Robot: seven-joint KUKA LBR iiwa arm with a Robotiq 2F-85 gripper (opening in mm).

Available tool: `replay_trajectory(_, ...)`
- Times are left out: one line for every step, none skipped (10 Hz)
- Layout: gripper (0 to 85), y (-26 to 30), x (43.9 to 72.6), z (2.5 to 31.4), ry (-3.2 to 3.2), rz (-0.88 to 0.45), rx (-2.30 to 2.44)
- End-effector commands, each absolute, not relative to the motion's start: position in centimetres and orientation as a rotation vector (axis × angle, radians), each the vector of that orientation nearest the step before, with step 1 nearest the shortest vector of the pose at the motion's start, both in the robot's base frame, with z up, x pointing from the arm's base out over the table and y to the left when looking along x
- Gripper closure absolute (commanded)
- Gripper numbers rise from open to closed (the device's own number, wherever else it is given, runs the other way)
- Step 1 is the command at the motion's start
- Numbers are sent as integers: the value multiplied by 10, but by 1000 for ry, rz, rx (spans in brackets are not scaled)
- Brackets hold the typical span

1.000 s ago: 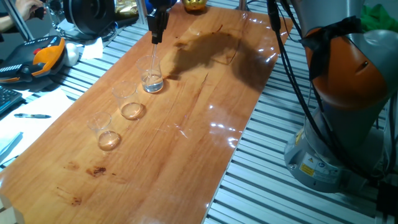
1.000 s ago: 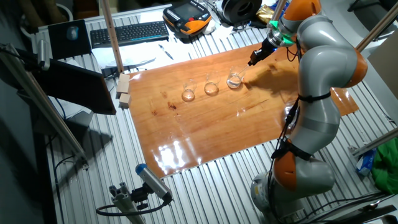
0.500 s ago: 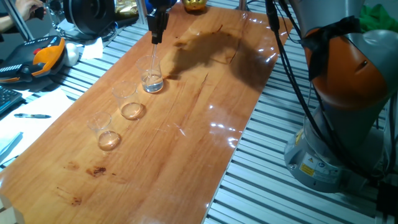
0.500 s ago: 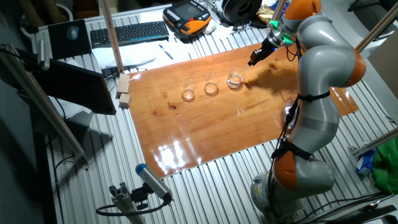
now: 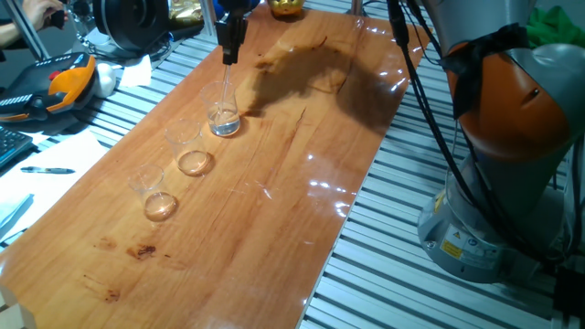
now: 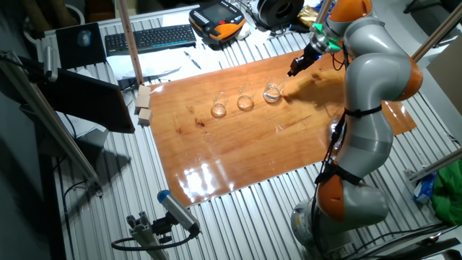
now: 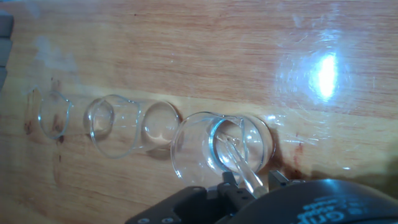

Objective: Stir the beaker with a glass rod

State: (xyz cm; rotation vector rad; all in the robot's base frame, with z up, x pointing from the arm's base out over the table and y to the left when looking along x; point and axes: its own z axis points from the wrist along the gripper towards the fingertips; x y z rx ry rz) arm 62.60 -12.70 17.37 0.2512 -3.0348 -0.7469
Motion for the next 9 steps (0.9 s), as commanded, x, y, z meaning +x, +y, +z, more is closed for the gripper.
replay_trajectory(510, -127, 626, 174, -3034, -753, 249)
replay_trajectory(680, -127, 626, 174, -3032, -753, 250)
replay_trajectory(680, -127, 626, 174, -3028, -752, 253)
replay_trajectory(680, -127, 626, 174, -3025, -752, 257)
replay_trajectory(680, -127, 626, 174, -3027, -750, 256)
replay_trajectory(680, -127, 626, 174, -3029, -748, 258)
replay_trajectory(680, -127, 626, 174, -3029, -748, 258)
replay_trajectory(680, -127, 626, 174, -3028, -748, 275)
replay_trajectory(850, -127, 626, 174, -3018, -743, 302)
